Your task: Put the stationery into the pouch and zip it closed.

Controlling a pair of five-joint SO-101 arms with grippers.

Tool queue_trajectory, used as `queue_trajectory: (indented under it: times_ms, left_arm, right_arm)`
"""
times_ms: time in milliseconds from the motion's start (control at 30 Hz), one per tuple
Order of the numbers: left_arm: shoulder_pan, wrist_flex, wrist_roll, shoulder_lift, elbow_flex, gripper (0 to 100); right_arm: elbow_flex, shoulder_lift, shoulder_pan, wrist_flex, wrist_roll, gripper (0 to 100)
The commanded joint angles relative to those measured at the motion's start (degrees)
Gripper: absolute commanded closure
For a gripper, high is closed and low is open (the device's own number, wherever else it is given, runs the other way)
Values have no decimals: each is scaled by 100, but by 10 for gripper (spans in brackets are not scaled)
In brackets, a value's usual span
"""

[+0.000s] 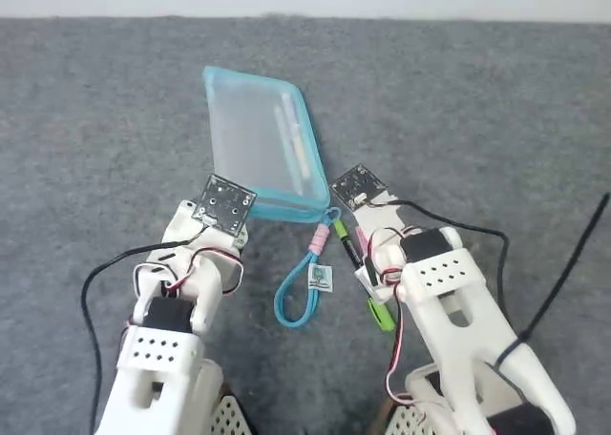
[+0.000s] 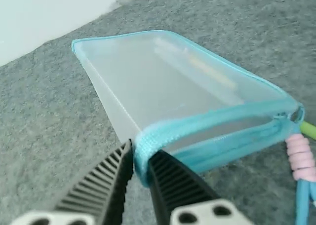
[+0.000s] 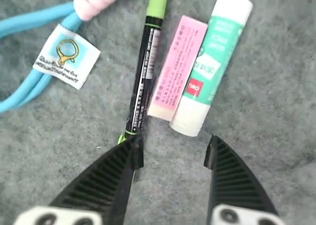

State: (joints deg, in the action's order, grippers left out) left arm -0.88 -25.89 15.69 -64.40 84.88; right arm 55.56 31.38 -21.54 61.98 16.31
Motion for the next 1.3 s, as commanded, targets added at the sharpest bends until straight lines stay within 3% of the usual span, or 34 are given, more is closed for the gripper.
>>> queue_trajectory:
  times_ms: [0,267,800,1067,1267]
  left_arm:
    - [-62,-44,9,-35,-84,990]
    - [-70,-35,9,-35,-75,990]
    - [-105,-44,9,-35,-66,989]
    - [-105,-44,9,-35,-66,989]
    - [-114,-9,9,-35,4,989]
  right_arm:
    - [0,242,101,-251,70,800]
    - [-35,242,690,-637,79,801]
    - [-413,-1710,523,-1578,70,801]
    - [-448,-1947,532,-1622,79,951]
    - [-607,-1886,673,-1244,70,992]
